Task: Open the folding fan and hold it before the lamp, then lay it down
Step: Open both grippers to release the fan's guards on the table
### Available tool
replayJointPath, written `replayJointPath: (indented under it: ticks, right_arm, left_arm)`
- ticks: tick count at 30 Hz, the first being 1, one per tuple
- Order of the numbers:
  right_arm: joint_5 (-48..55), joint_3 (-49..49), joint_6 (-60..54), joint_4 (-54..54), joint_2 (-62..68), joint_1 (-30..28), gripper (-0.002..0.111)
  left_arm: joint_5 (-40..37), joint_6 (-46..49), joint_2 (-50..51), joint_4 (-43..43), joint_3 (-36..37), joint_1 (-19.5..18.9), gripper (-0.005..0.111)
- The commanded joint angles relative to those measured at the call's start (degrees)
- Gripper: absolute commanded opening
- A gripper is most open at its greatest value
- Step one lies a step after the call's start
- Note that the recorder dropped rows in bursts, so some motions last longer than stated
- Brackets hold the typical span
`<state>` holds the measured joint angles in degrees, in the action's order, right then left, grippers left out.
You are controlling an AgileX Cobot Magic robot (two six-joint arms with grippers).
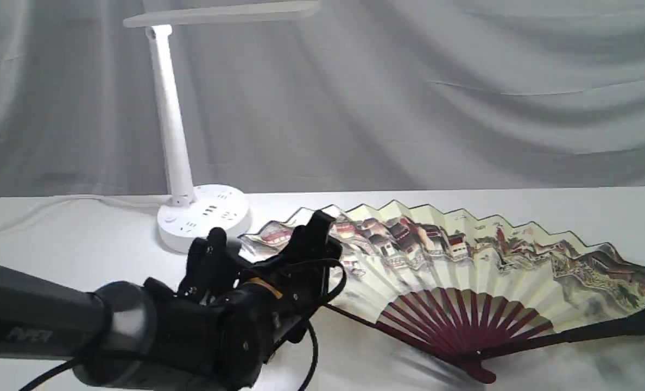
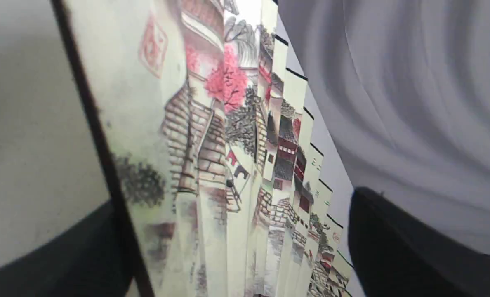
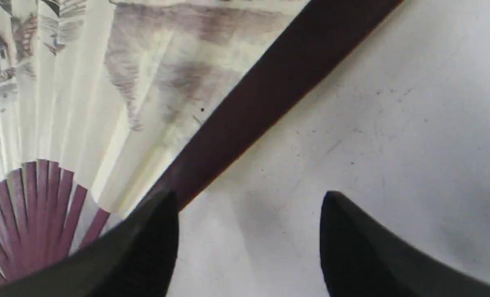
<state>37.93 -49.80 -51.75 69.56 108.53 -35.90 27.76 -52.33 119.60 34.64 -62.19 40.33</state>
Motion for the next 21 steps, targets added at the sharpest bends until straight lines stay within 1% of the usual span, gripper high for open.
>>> replayJointPath:
  ticks: [1,5,7,11,14,17,21]
  right_arm:
    - [-0.4,0.34,-0.25,-1.64,-0.11,-0.07,0.052]
    - [-0.49,0.34,0.08,-1.64,-0.22,-0.07,0.052]
    - [0.77,0.34,0.4,-1.64,-0.22,-0.07,0.052]
    - [4.14,0.34,0.4,-2.16,-0.22,-0.07,0.052]
    - [5.43,0.34,0.4,-3.04,-0.43,-0.07,0.052]
    - [5.67,0.34,0.4,-3.58,-1.54,-0.07,0.052]
    - [5.09,0.34,0.4,-3.66,-4.26,-0.07,0.052]
  left_arm:
    - [-2.76,0.5,-2.21,-3.69,-0.09,-1.27,0.069]
    - [-6.87,0.59,-3.3,-5.58,-0.09,-2.85,0.069]
    - [-9.4,3.04,-3.3,-6.19,-0.09,-3.52,0.069]
    - [-18.82,9.3,-3.3,-6.53,-0.09,-6.24,0.069]
    - [-25.42,11.74,-3.65,-7.03,-0.09,-8.58,0.069]
    - [-30.51,14.55,-4.61,-7.03,-0.09,-10.64,0.069]
    - [-34.53,18.01,-6.5,-8.65,-0.09,-12.48,0.068]
